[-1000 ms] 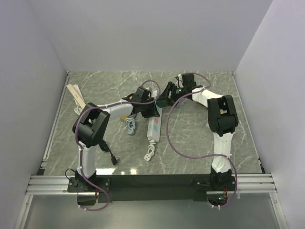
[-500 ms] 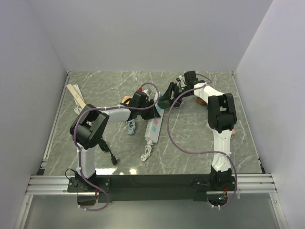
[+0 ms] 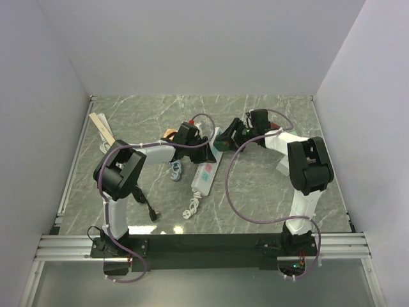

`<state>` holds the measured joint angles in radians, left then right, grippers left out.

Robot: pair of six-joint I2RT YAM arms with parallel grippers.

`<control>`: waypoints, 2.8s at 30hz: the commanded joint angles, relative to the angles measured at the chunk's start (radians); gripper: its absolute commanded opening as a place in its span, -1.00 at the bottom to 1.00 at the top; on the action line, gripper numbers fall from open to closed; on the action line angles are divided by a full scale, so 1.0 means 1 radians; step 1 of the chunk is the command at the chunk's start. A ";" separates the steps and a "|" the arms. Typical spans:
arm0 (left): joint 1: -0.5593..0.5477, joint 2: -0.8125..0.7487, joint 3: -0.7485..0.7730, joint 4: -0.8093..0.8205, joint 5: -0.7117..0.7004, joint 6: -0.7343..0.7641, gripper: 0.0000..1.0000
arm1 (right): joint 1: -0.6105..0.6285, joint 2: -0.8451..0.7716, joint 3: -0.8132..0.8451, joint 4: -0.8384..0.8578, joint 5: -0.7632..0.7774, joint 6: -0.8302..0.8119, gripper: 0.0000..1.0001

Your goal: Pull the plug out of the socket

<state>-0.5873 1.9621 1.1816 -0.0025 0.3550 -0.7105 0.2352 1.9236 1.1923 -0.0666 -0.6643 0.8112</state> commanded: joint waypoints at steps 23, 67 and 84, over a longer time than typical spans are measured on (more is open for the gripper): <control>0.086 -0.003 -0.025 -0.140 -0.133 -0.026 -0.99 | -0.218 -0.018 0.313 -0.207 0.043 -0.043 -1.00; 0.584 -0.522 0.026 -0.570 -0.352 0.213 -0.99 | -0.464 0.318 0.653 -0.369 0.411 0.082 0.12; 0.696 -0.115 0.381 -0.553 -0.401 0.282 -0.99 | -0.448 0.075 0.546 -0.383 0.468 -0.012 0.90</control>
<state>0.1123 1.8301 1.4471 -0.5861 -0.0246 -0.4561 -0.2241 2.1464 1.7493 -0.4843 -0.2379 0.8383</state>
